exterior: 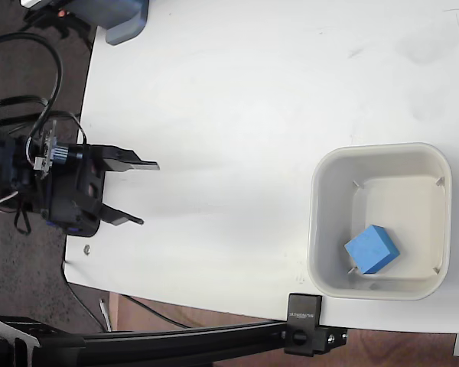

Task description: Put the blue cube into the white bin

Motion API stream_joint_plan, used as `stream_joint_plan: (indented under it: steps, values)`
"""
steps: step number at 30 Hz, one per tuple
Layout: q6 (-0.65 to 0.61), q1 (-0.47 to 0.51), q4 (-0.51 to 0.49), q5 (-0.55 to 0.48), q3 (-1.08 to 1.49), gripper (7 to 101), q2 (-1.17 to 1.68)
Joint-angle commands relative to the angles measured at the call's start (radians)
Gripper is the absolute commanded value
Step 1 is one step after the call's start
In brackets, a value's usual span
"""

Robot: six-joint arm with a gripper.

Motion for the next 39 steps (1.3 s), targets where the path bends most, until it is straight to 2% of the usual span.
stream_joint_plan:
  steps: [1, 4, 8, 13, 17, 25, 39]
  values:
    - [0.057, -0.161, 0.015, 0.192, 0.229, 100.3, 0.344]
    - [0.089, -0.232, 0.051, 0.252, 0.275, 100.3, 0.371]
    - [0.103, -0.301, 0.006, 0.321, 0.336, 100.3, 0.377]
    - [0.124, -0.325, 0.005, 0.348, 0.382, 100.3, 0.376]
    - [0.160, -0.351, 0.003, 0.417, 0.383, 100.3, 0.377]
    - [0.141, -0.348, 0.003, 0.377, 0.383, 100.3, 0.377]
    - [0.140, -0.347, 0.002, 0.373, 0.383, 100.3, 0.377]
